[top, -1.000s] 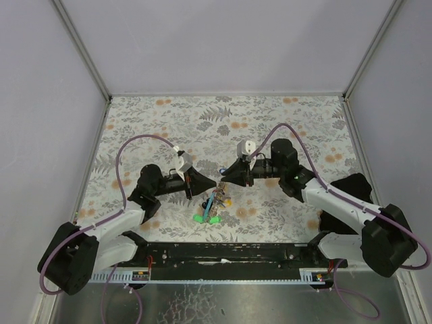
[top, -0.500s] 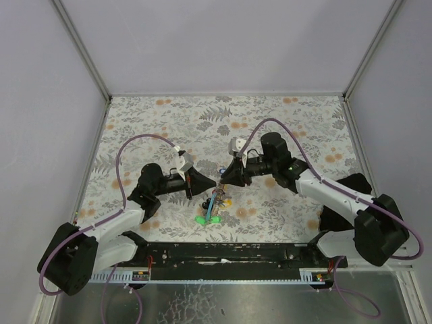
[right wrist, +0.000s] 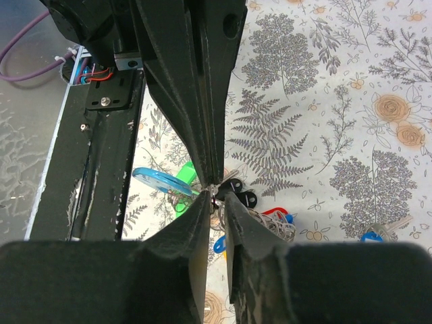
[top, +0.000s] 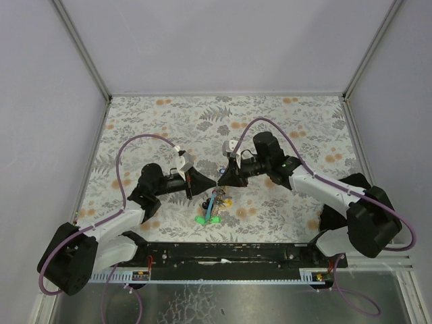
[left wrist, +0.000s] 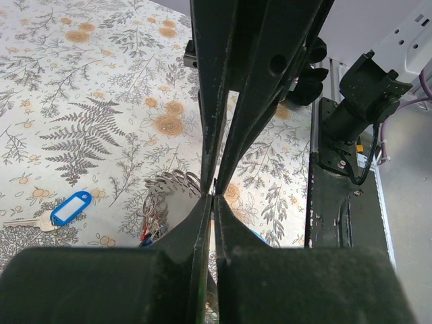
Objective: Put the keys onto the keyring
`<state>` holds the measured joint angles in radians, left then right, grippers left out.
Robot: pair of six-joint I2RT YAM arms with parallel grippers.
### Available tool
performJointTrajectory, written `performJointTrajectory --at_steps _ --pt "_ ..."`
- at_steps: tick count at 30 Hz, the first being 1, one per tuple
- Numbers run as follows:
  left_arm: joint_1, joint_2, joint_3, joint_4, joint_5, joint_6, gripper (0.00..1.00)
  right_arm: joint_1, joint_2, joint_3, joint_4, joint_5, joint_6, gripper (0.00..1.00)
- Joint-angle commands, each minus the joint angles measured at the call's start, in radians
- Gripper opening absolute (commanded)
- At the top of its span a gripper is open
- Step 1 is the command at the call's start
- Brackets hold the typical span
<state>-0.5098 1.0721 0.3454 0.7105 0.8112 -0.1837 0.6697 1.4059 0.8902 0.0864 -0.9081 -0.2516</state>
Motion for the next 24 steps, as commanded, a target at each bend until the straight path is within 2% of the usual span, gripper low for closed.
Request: performJointTrajectory --at_steps 1,3,8,10,24 --pt "-0.005 -0.014 0.028 0.041 -0.007 0.015 0.0 0.011 -0.003 0.063 -0.034 -0.016 -0.023 0.08" --pt "-0.005 -0.011 0.027 0.041 -0.009 0.015 0.0 0.011 -0.013 0.067 -0.046 -0.006 -0.031 0.0" --pt "-0.005 -0.003 0.026 0.034 -0.018 0.019 0.15 0.011 -0.041 0.065 -0.048 0.005 -0.039 0.0" --pt "-0.005 -0.001 0.026 0.031 -0.021 0.023 0.18 0.011 -0.047 0.063 -0.046 0.003 -0.042 0.0" --pt "-0.005 0.03 0.038 0.035 0.014 0.016 0.23 0.011 -0.041 0.068 -0.014 -0.037 -0.037 0.0"
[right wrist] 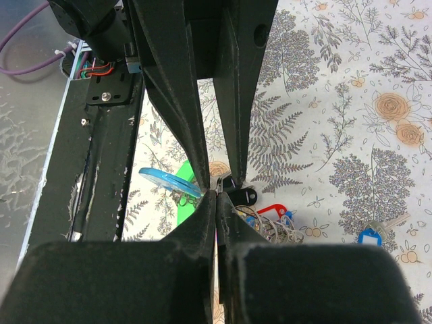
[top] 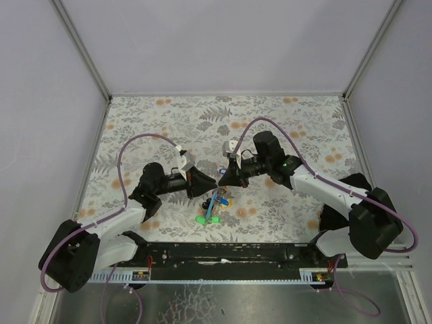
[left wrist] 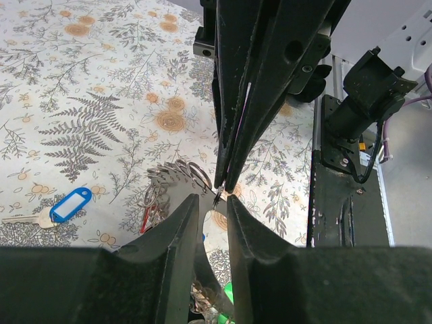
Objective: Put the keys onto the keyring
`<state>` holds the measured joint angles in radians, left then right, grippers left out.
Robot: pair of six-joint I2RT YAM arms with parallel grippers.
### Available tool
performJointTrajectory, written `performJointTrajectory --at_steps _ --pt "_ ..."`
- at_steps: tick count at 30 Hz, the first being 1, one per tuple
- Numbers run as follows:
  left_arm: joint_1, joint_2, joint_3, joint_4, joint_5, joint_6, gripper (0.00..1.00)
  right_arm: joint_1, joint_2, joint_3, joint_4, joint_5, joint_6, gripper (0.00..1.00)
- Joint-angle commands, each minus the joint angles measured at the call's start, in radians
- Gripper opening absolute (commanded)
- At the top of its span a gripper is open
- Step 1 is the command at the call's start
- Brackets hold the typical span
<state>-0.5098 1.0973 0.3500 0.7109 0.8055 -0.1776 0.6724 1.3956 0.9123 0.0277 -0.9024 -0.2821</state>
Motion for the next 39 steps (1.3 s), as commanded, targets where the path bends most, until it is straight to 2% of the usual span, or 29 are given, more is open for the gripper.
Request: performJointTrajectory --at_steps 1,9,16,21,24,25,27,30,39 --pt "-0.006 0.006 0.035 0.035 0.022 0.01 0.24 0.008 -0.029 0.046 0.046 -0.047 -0.007 0.0" --pt "-0.005 0.018 0.038 0.048 0.049 -0.002 0.23 0.02 -0.008 0.065 0.028 -0.059 -0.019 0.0" --pt "-0.006 0.032 0.045 0.037 0.058 0.004 0.17 0.023 -0.018 0.07 0.031 -0.058 -0.019 0.0" --pt "-0.006 0.025 0.044 0.036 0.058 0.007 0.0 0.026 -0.014 0.074 0.026 -0.062 -0.021 0.0" --pt "-0.007 0.008 0.033 0.031 0.022 0.013 0.0 0.026 -0.021 0.066 0.025 -0.041 -0.022 0.0" --pt "-0.006 0.001 0.028 0.03 0.007 0.015 0.0 0.026 -0.027 0.062 0.027 -0.03 -0.022 0.02" --pt "-0.006 -0.011 0.018 0.03 -0.03 0.015 0.0 0.026 -0.043 0.055 0.028 -0.001 -0.016 0.14" --pt "-0.006 -0.031 0.008 0.015 -0.108 0.012 0.0 0.026 -0.069 0.048 0.026 0.058 -0.003 0.25" --pt "-0.006 -0.153 -0.049 -0.019 -0.417 0.017 0.0 0.022 -0.078 0.052 -0.039 0.447 0.041 0.35"
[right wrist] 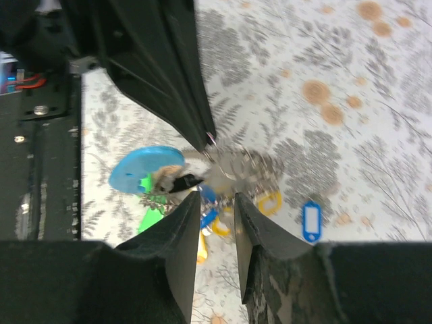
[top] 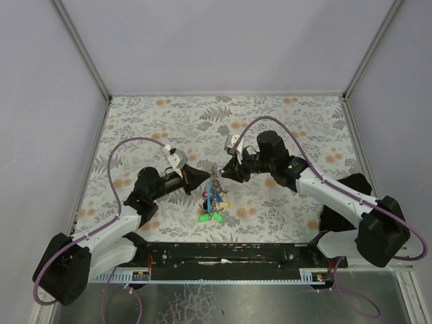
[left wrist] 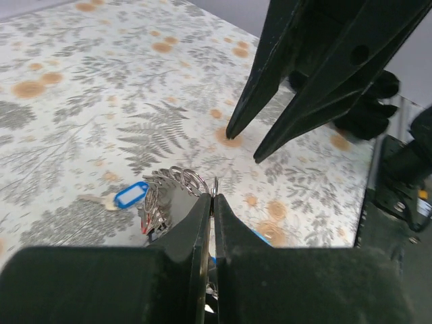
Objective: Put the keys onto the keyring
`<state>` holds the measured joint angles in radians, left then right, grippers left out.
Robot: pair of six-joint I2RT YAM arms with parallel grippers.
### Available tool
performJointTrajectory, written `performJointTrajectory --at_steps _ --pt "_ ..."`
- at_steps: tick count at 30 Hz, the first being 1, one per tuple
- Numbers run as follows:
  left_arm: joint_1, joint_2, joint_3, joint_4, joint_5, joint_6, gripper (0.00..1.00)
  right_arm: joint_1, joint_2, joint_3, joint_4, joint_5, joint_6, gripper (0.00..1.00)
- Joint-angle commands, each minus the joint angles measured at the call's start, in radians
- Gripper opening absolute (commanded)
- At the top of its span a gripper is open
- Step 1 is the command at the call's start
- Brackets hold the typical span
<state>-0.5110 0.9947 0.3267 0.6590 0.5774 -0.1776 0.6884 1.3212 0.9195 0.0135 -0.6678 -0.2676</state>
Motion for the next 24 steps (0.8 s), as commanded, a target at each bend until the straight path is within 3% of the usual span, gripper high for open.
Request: performJointTrajectory --at_steps 1,6,11,24 --pt "-0.004 -0.058 -0.032 0.031 -0.224 0.015 0.0 0.004 0.005 0.045 -0.03 0.254 0.028 0.36" --pt "-0.004 -0.082 -0.044 0.008 -0.401 0.0 0.0 -0.006 0.078 0.057 -0.03 0.377 0.051 0.41" --pt "-0.004 -0.13 -0.074 0.019 -0.506 -0.011 0.0 -0.006 0.223 0.122 -0.026 0.399 0.08 0.44" --pt "-0.003 -0.143 -0.087 0.03 -0.544 -0.013 0.0 -0.006 0.503 0.262 0.052 0.361 0.1 0.43"
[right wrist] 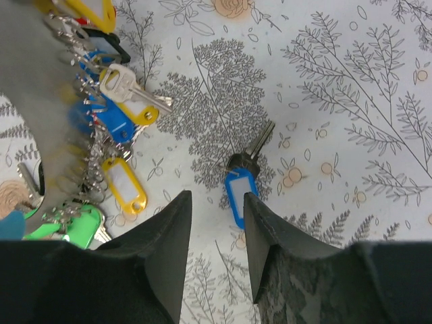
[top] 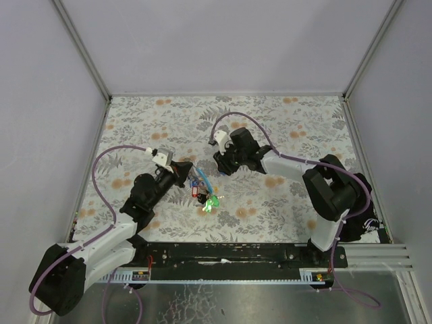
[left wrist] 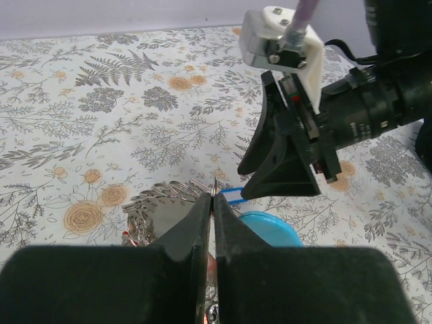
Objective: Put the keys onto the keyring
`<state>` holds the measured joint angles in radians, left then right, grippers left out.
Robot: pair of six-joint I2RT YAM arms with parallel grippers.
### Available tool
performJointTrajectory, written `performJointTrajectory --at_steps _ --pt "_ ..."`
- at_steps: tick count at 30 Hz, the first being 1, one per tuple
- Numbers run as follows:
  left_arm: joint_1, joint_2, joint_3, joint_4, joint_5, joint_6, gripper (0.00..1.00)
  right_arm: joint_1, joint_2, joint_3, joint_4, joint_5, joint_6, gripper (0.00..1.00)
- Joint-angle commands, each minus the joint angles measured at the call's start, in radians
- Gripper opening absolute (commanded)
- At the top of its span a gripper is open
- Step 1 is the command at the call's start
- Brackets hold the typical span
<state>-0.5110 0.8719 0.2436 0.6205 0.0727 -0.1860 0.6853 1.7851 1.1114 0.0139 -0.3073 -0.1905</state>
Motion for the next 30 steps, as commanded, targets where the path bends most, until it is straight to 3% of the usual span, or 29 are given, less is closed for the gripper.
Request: performJointTrajectory --at_steps 1,9,17,30 --pt "-0.003 -0.02 -0.003 0.068 -0.041 -0.005 0.0 -0.003 0.059 0.082 0.049 -0.002 0.022 0.43" --pt "-0.004 -0.037 -0.003 0.061 -0.037 -0.009 0.0 -0.003 0.208 0.2 0.027 -0.003 0.072 0.41" --pt "-0.003 -0.039 -0.001 0.057 -0.037 -0.012 0.0 0.007 0.294 0.292 -0.037 0.157 0.126 0.39" --pt "-0.003 -0.038 -0.001 0.055 -0.017 -0.023 0.0 0.01 0.154 0.08 -0.156 0.384 0.198 0.29"
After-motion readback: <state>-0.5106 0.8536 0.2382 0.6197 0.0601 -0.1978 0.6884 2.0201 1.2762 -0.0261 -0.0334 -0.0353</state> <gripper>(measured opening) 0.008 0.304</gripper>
